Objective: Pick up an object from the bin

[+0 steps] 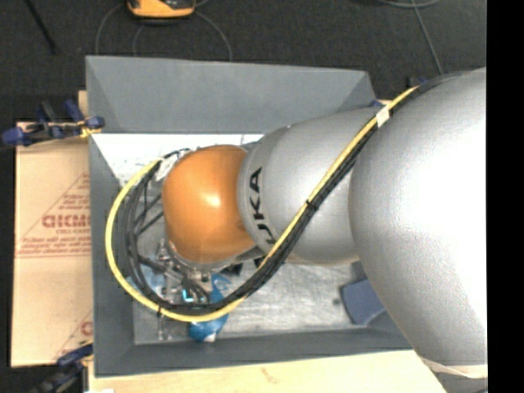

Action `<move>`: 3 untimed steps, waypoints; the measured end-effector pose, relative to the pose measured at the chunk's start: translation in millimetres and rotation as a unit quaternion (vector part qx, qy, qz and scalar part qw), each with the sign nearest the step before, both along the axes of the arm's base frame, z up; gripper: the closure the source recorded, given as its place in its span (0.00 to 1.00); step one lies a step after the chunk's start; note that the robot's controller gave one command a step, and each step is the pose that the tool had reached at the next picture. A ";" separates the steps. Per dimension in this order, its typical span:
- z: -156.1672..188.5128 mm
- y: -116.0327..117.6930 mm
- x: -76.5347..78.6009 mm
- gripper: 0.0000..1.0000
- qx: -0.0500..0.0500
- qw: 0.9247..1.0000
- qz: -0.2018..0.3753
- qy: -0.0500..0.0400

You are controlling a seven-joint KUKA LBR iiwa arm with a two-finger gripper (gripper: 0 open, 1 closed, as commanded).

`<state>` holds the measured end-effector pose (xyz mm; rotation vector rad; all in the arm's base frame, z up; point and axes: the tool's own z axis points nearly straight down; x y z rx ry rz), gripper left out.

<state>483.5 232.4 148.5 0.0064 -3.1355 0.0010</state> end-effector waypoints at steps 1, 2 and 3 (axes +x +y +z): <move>4.2 -0.9 2.3 0.00 0.001 1.000 -0.002 -0.004; -69.4 -12.2 44.9 1.00 0.003 0.970 0.241 -0.016; -69.4 -12.2 44.9 1.00 0.003 0.970 0.241 -0.016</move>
Offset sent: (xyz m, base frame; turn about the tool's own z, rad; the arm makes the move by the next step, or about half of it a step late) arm 0.0363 -0.0140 -0.0785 -0.4923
